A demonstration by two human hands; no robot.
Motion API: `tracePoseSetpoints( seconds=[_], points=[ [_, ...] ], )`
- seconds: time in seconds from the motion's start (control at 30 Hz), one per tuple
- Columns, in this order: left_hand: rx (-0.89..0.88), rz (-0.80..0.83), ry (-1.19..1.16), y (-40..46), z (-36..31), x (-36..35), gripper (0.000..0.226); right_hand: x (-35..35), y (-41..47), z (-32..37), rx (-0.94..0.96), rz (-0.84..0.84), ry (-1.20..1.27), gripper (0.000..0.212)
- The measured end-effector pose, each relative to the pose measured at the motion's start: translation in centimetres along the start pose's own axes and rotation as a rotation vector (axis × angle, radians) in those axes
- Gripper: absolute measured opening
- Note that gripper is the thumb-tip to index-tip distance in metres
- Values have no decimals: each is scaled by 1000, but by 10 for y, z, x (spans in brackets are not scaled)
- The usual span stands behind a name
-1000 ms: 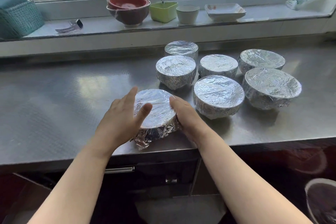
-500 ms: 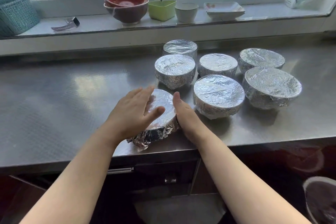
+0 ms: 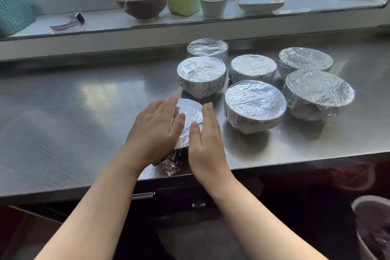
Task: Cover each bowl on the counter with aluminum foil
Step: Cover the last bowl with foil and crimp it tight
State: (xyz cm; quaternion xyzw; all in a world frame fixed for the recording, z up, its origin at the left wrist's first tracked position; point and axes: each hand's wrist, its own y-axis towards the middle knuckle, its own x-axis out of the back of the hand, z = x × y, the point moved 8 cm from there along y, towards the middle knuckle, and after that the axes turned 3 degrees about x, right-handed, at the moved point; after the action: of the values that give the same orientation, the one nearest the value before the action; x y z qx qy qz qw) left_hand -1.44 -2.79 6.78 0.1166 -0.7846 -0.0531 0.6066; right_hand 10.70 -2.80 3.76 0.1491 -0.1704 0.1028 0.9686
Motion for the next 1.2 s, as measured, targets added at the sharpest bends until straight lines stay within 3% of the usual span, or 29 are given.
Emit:
tracePoseSetpoints(
  seconds=[0.37,0.6,0.73,0.93,1.2],
  points=[
    [6,0,-5,0,2,-3,85,-2,15,-4,-180,159,104,61],
    [4,-10,-6,0,3,-4,79,-3,17,-13,-264,74,318,57],
    [9,-6,3,-1,1,-3,82,-12,18,-28,-281,28,399,70],
    [13,5,10,-2,-1,-2,81,-15,19,-39,-261,100,696,44],
    [38,2,-5,-1,0,-2,69,-19,21,-45,-325,200,778,53]
  ],
)
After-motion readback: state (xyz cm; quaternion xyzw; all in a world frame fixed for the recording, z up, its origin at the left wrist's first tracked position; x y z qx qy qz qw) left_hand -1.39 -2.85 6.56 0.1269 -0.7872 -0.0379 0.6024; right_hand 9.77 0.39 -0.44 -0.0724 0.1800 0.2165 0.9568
